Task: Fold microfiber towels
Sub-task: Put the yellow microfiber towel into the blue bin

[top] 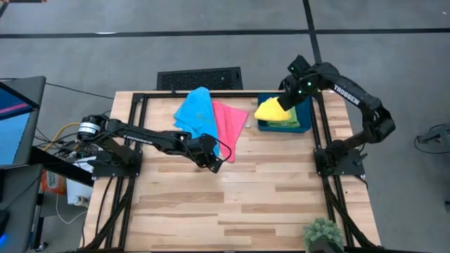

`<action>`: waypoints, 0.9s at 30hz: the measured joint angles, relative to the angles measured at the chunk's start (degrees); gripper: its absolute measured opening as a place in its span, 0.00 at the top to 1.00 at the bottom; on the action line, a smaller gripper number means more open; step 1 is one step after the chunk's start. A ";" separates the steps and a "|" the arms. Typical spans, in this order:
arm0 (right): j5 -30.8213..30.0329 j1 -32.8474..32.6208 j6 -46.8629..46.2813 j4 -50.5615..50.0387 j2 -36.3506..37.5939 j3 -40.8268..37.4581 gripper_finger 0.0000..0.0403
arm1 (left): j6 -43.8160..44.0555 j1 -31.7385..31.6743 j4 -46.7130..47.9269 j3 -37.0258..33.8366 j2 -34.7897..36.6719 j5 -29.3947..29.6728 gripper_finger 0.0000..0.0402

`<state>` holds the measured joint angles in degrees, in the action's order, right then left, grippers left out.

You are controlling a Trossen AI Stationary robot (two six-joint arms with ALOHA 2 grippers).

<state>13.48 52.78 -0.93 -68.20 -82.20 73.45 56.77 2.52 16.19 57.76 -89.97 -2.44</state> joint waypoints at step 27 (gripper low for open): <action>-16.09 1.38 -2.76 -3.99 -8.49 0.66 0.53 | -4.12 -2.81 0.09 0.00 0.61 -1.22 0.93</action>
<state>-2.61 54.16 -3.69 -72.19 -90.69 74.11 52.65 -0.28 16.27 57.76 -89.37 -3.66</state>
